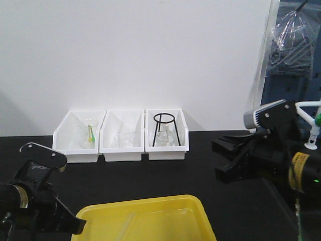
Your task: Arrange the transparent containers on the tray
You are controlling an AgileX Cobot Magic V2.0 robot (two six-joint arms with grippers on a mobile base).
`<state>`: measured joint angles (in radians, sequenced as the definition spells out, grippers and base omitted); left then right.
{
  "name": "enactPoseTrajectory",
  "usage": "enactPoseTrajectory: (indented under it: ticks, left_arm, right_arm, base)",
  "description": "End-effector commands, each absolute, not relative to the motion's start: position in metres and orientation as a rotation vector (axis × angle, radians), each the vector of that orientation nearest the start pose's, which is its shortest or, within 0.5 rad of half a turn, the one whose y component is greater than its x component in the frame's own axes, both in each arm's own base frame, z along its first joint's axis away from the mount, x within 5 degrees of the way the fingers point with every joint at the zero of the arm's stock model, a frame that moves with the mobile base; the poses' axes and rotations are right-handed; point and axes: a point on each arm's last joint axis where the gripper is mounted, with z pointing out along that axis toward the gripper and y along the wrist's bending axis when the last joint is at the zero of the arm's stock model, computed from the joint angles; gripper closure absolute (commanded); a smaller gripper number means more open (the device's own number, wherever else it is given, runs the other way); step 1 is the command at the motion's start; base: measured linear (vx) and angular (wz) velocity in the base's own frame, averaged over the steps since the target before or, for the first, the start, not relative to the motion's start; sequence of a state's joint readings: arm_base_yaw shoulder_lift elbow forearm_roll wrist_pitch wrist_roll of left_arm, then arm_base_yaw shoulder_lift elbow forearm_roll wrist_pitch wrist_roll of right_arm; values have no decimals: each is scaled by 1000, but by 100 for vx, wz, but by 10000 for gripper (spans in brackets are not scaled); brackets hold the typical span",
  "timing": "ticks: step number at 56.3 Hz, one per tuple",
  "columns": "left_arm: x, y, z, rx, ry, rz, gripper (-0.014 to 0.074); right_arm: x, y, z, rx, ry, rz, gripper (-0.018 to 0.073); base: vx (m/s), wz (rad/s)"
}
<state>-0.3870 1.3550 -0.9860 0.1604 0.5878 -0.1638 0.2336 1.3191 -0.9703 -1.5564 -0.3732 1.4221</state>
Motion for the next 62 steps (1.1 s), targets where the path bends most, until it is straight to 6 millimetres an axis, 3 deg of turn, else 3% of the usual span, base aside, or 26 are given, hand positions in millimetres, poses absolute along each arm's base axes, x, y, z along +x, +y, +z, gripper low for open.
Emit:
enactPoseTrajectory:
  ticks: [1, 10, 20, 29, 62]
  left_arm:
    - [247, -106, 321, 448, 2237, -181, 605]
    - [206, -109, 329, 488, 2082, -322, 605]
    - [158, -95, 324, 427, 1970, -455, 605]
    - [134, -81, 317, 403, 1909, -479, 604]
    - [125, -77, 318, 403, 1896, -486, 604]
  right_arm:
    - [254, 96, 375, -621, 1664, 411, 572]
    - [218, 91, 383, -590, 1645, 498, 572]
    - [186, 80, 365, -557, 1657, 465, 572]
    - [171, 73, 352, -526, 1666, 435, 572]
    - [168, 73, 350, -526, 1665, 435, 572]
  base:
    - [0, 0]
    - [0, 0]
    - [0, 0]
    - [0, 0]
    - [0, 0]
